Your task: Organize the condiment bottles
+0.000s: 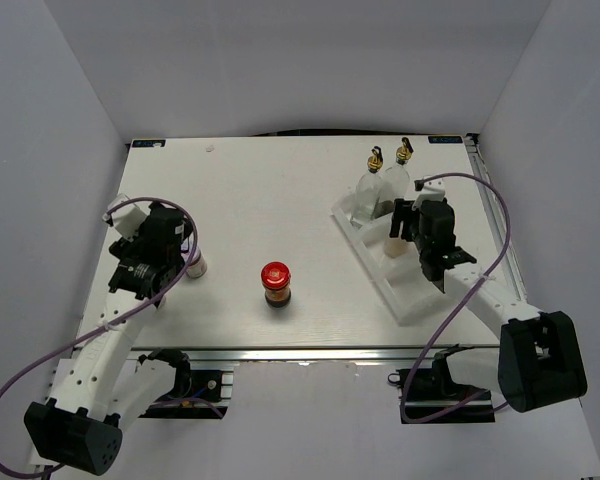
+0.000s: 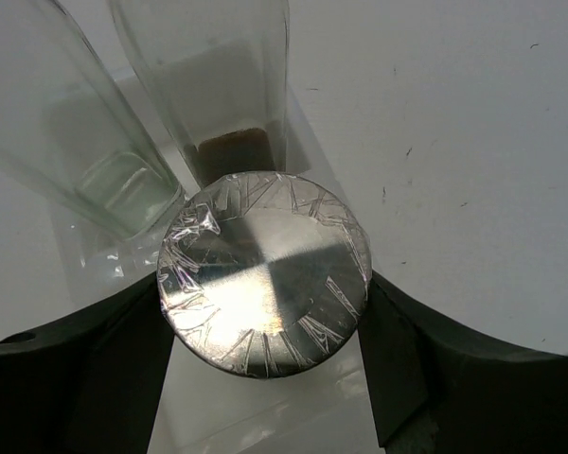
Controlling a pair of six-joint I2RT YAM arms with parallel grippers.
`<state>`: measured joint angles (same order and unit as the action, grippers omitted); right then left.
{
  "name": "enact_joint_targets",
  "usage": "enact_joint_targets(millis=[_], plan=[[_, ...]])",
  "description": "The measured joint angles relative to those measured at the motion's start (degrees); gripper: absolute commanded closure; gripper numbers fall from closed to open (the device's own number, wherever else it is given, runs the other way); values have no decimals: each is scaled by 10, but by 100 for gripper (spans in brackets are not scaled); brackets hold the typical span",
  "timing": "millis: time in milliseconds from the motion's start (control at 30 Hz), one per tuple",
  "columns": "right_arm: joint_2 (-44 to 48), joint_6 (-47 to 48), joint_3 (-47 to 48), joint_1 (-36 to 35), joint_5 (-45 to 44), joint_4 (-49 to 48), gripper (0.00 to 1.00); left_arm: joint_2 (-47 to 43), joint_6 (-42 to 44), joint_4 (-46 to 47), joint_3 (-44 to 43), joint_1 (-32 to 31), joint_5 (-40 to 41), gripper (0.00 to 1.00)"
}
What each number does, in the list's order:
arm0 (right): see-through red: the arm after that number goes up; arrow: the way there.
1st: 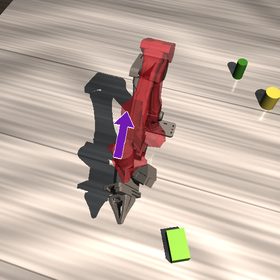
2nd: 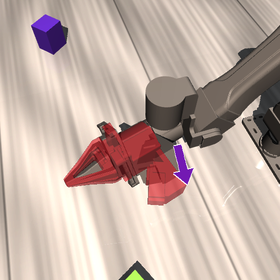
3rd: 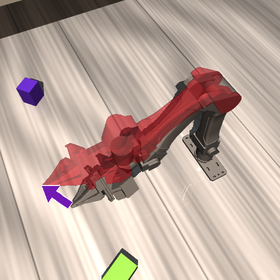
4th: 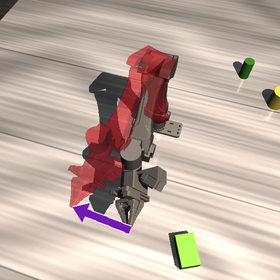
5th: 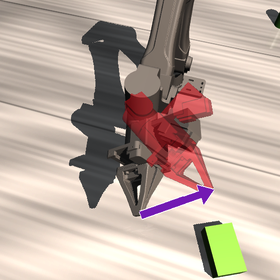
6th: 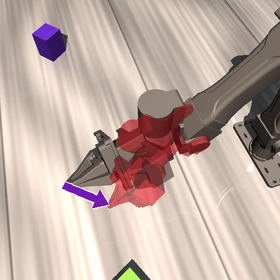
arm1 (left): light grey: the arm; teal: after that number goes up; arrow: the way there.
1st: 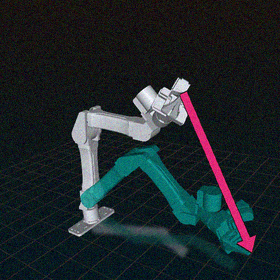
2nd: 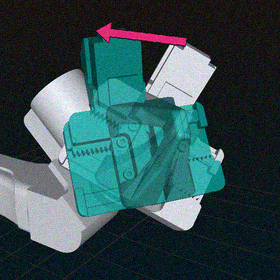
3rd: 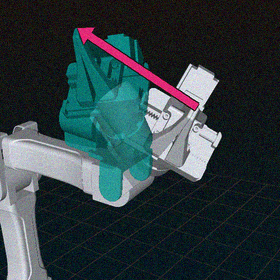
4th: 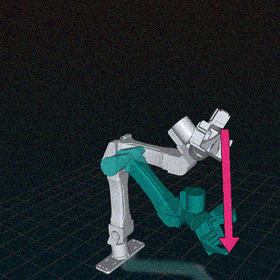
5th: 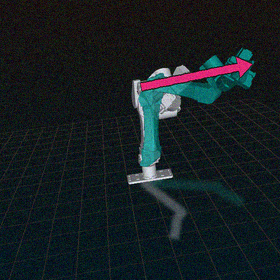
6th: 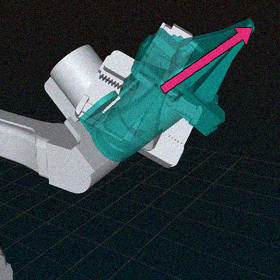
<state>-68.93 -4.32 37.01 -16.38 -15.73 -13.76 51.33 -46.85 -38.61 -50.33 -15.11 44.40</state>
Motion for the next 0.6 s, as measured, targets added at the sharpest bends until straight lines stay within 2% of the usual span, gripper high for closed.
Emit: enact_joint_targets(millis=[100, 133, 200, 300, 600], plan=[[-14, 7, -16, 1, 7, -39, 58, -7, -9, -23, 0, 0, 4, 2], [-17, 7, -17, 2, 10, -48, 39, -8, -11, -30, 0, 0, 6, 2], [-23, 9, -19, 2, 10, -59, 24, -8, -15, -48, 0, 0, 8, 2], [-24, 9, -20, 2, 11, -65, 11, -8, -18, -69, -1, 0, 10, 2], [51, 12, -20, 2, 20, -54, 11, -5, -22, -144, -31, 0, 16, 2]])
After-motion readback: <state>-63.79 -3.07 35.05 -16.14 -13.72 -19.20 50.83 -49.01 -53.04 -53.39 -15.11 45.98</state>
